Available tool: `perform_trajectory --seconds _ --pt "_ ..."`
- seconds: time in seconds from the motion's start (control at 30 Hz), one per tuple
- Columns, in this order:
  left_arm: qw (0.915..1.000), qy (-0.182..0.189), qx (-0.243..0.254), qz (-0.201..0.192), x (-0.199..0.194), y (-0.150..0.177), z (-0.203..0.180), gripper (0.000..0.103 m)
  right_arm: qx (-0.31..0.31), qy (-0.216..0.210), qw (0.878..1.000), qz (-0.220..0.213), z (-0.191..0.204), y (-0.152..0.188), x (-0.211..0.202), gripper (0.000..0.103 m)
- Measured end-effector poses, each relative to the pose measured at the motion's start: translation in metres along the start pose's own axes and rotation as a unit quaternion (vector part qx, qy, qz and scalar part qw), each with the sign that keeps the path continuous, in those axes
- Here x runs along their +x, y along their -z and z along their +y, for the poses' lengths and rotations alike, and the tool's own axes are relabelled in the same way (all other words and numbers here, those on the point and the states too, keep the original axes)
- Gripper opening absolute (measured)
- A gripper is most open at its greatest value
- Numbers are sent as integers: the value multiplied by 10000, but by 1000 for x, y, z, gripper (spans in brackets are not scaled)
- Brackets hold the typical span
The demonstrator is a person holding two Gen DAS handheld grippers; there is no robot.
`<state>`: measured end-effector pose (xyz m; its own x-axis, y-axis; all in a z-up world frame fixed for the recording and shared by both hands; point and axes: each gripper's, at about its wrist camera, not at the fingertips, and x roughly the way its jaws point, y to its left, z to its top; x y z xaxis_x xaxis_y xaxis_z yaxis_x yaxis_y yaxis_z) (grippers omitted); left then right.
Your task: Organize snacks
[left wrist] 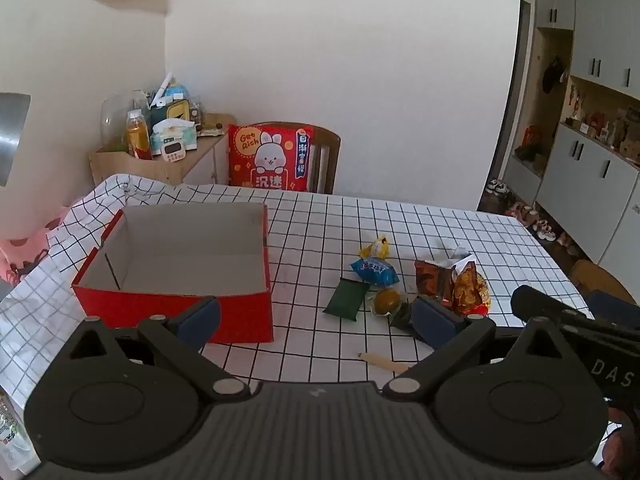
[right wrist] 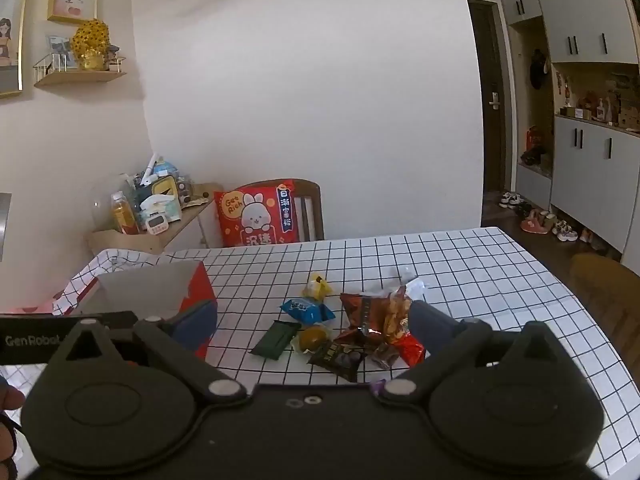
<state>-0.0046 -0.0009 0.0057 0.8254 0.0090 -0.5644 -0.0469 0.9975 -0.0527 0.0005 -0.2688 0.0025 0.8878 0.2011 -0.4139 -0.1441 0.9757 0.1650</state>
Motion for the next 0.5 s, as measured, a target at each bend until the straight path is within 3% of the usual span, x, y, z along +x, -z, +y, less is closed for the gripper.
perform_trajectory --seconds 0.5 --pt "10000 18 -31 19 0 3 4 103 -57 84 9999 97 6 3 -1 103"
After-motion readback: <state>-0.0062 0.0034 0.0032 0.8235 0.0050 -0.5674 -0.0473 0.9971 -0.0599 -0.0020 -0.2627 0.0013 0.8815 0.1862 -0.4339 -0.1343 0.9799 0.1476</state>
